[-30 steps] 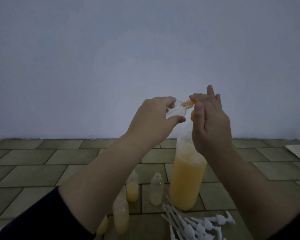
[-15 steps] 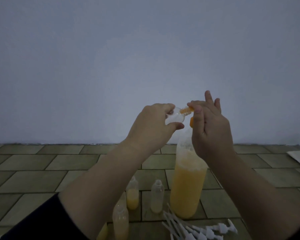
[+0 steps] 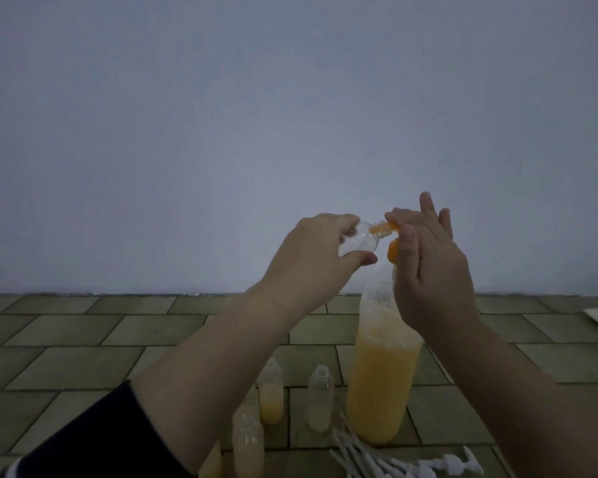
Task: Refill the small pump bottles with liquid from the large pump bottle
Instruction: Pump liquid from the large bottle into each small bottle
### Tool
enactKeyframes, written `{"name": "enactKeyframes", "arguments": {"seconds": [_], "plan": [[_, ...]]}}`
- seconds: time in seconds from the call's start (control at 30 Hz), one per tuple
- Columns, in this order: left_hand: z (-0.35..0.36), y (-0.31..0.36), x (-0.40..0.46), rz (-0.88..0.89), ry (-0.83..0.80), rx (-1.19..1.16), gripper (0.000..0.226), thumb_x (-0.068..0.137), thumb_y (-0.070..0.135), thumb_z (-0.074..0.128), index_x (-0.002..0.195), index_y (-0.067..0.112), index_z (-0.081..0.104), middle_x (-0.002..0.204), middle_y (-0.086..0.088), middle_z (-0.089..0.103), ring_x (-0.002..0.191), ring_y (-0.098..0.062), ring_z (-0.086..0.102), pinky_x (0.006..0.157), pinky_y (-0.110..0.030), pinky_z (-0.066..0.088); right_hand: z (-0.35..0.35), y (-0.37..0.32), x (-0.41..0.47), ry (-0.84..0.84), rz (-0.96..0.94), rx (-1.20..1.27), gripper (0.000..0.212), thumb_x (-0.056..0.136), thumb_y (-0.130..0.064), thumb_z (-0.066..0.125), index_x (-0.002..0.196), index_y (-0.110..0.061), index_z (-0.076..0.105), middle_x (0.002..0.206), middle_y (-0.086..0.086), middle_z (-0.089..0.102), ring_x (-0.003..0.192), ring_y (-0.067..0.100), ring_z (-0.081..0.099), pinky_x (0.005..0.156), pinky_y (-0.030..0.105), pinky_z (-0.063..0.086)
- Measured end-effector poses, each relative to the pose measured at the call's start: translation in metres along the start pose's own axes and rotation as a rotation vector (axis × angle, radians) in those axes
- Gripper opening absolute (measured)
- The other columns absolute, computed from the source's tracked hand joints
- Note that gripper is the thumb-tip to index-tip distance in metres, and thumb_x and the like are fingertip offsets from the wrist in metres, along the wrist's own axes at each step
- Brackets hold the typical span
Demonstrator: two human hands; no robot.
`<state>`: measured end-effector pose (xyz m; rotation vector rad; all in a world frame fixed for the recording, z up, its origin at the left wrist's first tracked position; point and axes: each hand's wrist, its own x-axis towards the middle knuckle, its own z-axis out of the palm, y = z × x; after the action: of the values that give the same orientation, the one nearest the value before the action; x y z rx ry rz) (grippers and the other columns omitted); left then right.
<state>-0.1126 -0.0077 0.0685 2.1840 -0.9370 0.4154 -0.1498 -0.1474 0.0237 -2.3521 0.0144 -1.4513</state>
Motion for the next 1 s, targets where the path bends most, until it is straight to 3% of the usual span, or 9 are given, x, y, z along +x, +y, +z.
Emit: {"name": "enactKeyframes", "arguments": {"seconds": [0.17,0.4,0.6,0.87,1.0], "plan": [[-0.008,0.001,0.001,0.004,0.04,-0.032,0.053,0.083,0.036,0.068,0.131,0.02,0.053,0.121,0.003,0.061,0.096,-0.005,0.05,0.087,-0.02,0.04,-0.016,-0.009,0.012,-0.027,-0.07,-0.046,0.051,0.101,-0.033,0.02,0.122,-0.008,0.059,0.134,0.009,0.054,0.133,0.002,0.012,0.11,0.02,0.004],[-0.001,-0.001,-0.001,0.005,0.028,0.016,0.052,0.083,0.037,0.067,0.129,0.017,0.055,0.12,0.0,0.061,0.101,-0.013,0.056,0.088,-0.024,0.044,0.004,0.002,0.001,-0.003,-0.051,-0.05,0.049,0.099,-0.029,0.021,0.12,-0.004,0.058,0.127,0.012,0.059,0.138,0.016,0.027,0.118,0.027,0.008],[-0.006,0.003,0.0,-0.002,0.057,-0.022,0.053,0.083,0.036,0.068,0.13,0.018,0.054,0.122,0.002,0.061,0.103,-0.01,0.056,0.089,-0.022,0.042,-0.011,-0.006,0.014,-0.017,-0.075,-0.024,0.049,0.101,-0.028,0.021,0.112,-0.005,0.063,0.126,0.012,0.06,0.13,0.002,0.02,0.111,0.011,0.002],[0.004,-0.003,0.0,0.003,0.069,-0.018,0.057,0.082,0.036,0.068,0.134,0.019,0.051,0.128,0.002,0.059,0.109,-0.013,0.056,0.089,-0.02,0.04,0.007,0.0,-0.003,0.066,-0.051,-0.037,0.048,0.098,-0.03,0.024,0.121,-0.004,0.057,0.13,0.012,0.057,0.137,0.013,0.025,0.117,0.023,0.007],[0.002,-0.003,-0.001,-0.009,0.059,-0.012,0.055,0.082,0.037,0.068,0.132,0.019,0.053,0.123,0.002,0.061,0.104,-0.011,0.056,0.088,-0.019,0.04,0.005,-0.001,-0.001,0.019,-0.043,-0.036,0.049,0.098,-0.032,0.023,0.123,-0.006,0.057,0.132,0.01,0.055,0.137,0.01,0.022,0.115,0.017,0.002]]}}
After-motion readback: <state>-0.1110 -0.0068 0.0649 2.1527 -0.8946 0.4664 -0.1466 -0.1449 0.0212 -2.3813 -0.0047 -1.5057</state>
